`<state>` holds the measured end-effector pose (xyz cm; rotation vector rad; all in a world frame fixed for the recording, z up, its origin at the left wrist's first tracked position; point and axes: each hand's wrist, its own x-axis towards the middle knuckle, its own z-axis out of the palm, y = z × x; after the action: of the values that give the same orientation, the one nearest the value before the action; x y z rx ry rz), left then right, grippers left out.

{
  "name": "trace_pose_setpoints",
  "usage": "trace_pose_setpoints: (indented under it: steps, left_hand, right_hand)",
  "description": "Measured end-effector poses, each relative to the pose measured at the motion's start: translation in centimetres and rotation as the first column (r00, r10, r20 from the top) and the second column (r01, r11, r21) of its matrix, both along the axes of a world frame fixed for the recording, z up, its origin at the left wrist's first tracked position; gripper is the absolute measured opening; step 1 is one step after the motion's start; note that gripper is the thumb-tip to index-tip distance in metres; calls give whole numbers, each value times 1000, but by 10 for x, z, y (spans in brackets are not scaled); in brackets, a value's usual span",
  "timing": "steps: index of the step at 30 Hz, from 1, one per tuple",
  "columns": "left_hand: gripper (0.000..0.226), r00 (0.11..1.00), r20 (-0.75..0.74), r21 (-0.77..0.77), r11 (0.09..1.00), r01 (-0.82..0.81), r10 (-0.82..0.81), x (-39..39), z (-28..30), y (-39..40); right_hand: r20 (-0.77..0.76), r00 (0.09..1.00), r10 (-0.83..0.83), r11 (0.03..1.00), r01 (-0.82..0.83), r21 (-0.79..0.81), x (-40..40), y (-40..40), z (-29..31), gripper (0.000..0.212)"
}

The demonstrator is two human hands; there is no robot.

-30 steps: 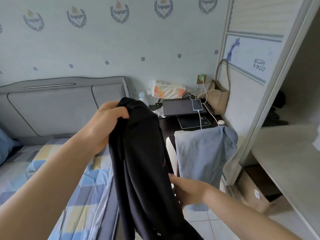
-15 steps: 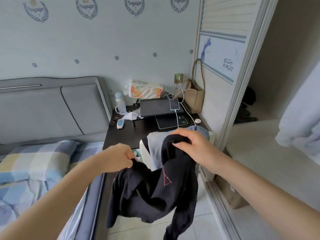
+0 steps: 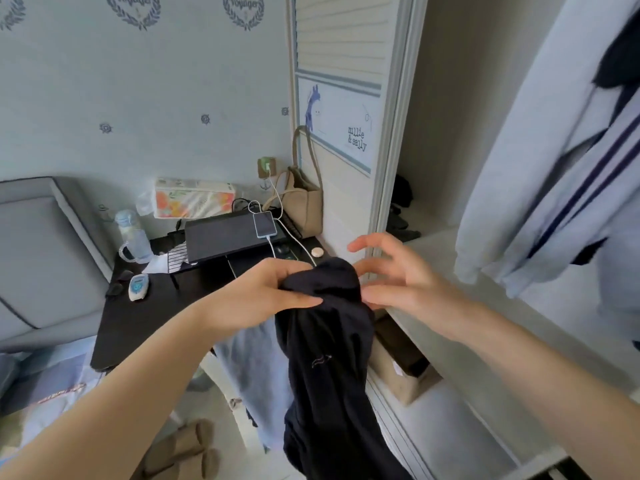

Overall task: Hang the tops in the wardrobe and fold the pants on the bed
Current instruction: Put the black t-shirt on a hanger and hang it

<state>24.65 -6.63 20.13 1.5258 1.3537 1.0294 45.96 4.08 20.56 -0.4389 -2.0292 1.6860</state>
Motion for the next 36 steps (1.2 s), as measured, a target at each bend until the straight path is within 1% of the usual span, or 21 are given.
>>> trace_pose_setpoints:
  steps: [1,2,4,6,7,8,11,12,13,14,16,18,20,23,25,27,30,31,32,34,36]
  left_hand:
    - [21,999,41,17,1000,24,-25,-2,2,11]
    - [27,996,72,29,998,56,-58,-4,5,21]
    - [23,986,121,53,992,112,-118,-7,12,45]
    - [13,967,143,65,977,205,-213,-11,23,70]
    - [20,955,141,72,965,253,-261,-11,29,81]
    - [26,943,136,79,952,295,-304,-10,35,90]
    - [21,893,154,67,906,418,-424,-11,50,121]
    - [22,876,156,57,889,454,-457,-12,54,129]
    - [22,868,147,52,880,473,-475,-14,56,137]
    - [21,866,143,42,877,479,-479,-17,59,144]
    - [20,883,115,10,890,457,-455,-26,58,164]
    - [26,911,49,-59,909,412,-409,-36,51,184]
    - [29,919,-85,-131,919,372,-384,-40,39,203]
    - [54,891,-282,-164,933,320,-355,-30,22,222]
    - [65,856,-309,-207,908,365,-415,-17,12,232]
    - [65,812,-293,-256,859,443,-506,-1,5,238]
    - [44,761,-339,-254,833,492,-553,25,-4,244]
    - [41,759,-322,-252,824,507,-566,33,-4,246]
    - [38,777,-270,-256,820,511,-568,39,-5,247]
    - [22,825,-188,-218,842,494,-533,46,-5,250]
    - [7,869,-271,-56,908,416,-415,46,-3,259]
  right_hand:
    - [42,997,-59,998,58,18,4,11,-5,45]
    - [108,988,-111,991,102,86,7,22,-11,45]
    - [264,948,-178,965,115,237,10,41,-23,49]
    - [344,920,-188,950,82,302,7,54,-29,48]
    - [364,912,-190,941,63,332,4,59,-30,48]
    - [377,905,-198,930,52,363,0,64,-32,45]
    - [469,848,-249,901,25,432,-4,80,-39,12]
    - [509,815,-277,904,42,424,-1,86,-41,9]
    - [527,791,-311,908,83,411,5,92,-43,13]
    - [526,767,-367,903,157,401,11,97,-43,19]
    - [474,701,-533,843,387,374,26,110,-35,24]
    - [376,651,-660,745,632,213,45,118,-18,20]
    - [285,598,-749,636,770,58,57,121,3,12]
    - [204,552,-808,570,821,38,58,118,31,28]
    - [175,535,-827,547,837,26,50,116,45,29]
    - [152,517,-843,519,854,-26,43,113,58,26]
    - [112,512,-852,511,859,-34,34,110,77,29]
    - [101,503,-858,504,863,-16,33,109,83,31]
    - [96,500,-861,501,865,-7,31,107,88,32]
    - [85,486,-870,489,872,24,30,104,95,32]
    - [64,470,-881,473,879,61,34,101,97,28]
